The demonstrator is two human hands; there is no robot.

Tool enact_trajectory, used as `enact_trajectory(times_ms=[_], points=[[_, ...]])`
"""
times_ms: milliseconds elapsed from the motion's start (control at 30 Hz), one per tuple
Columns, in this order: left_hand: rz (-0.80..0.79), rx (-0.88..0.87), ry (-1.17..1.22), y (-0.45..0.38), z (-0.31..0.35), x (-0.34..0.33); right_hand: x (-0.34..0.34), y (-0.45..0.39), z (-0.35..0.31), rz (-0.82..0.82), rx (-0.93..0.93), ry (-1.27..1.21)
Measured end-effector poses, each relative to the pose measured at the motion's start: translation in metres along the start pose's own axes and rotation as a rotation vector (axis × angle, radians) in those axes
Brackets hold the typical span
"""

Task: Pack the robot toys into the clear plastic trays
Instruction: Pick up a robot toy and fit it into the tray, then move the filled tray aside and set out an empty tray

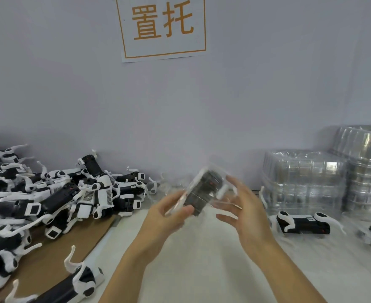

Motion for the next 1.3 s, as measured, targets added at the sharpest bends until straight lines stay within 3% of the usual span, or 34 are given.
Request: enact_trajectory(times_ms=[133, 267, 367, 433, 533, 633, 767, 867, 900, 967, 1067, 1167, 1300], points=[[0.129, -0.16, -0.468, 0.001, 0.015, 0.006, 0.028, -0.006, -0.002, 0.123, -0.311, -0.175], [0.122, -0.306, -0.855, 0.003, 0.038, -0.011, 0.06, -0.012, -0.018, 0.123, -0.327, -0.146], [0.102, -0.494, -0.876, 0.01, 0.055, -0.054, 0.063, -0.012, -0.035, 0.071, -0.237, 0.122], [0.081, -0.547, -0.773, 0.014, 0.058, -0.08, 0.079, -0.014, -0.052, 0.181, -0.163, 0.156], [-0.004, -0.36, -0.518, 0.01, 0.05, -0.094, 0.126, -0.013, -0.078, 0.368, -0.093, 0.221], [-0.012, -0.269, -0.533, 0.004, 0.032, -0.089, 0.171, -0.02, -0.08, 0.485, -0.112, 0.322], [0.068, -0.179, -0.592, -0.005, 0.013, -0.061, 0.184, -0.026, -0.076, 0.577, -0.067, 0.818], [0.143, -0.057, -0.662, -0.008, -0.006, -0.042, 0.158, -0.022, -0.093, 0.657, 0.141, 1.121], [0.164, -0.028, -0.692, -0.008, -0.012, -0.038, 0.142, -0.021, -0.096, 0.615, 0.206, 1.164], [0.198, 0.015, -0.741, -0.007, -0.023, -0.034, 0.106, -0.021, -0.093, 0.335, 0.224, 1.157], [0.232, 0.057, -0.82, -0.011, -0.037, -0.032, 0.056, -0.014, -0.059, -0.062, 0.004, 1.263], [0.301, 0.071, -1.02, -0.02, -0.048, -0.024, 0.048, -0.013, -0.041, -0.075, 0.018, 1.505], [0.314, 0.131, -1.286, -0.047, -0.062, 0.002, 0.07, -0.018, -0.054, -0.012, -0.043, 1.331]])
Point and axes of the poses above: each hand's wrist, its own y-axis away from the middle knuckle, its own x-axis out of the back of the hand, z = x × y, the point moved 4 cm from there along -y, towards the middle knuckle, and after that the axes turned 9 degrees about -y, right-handed, at the moved point
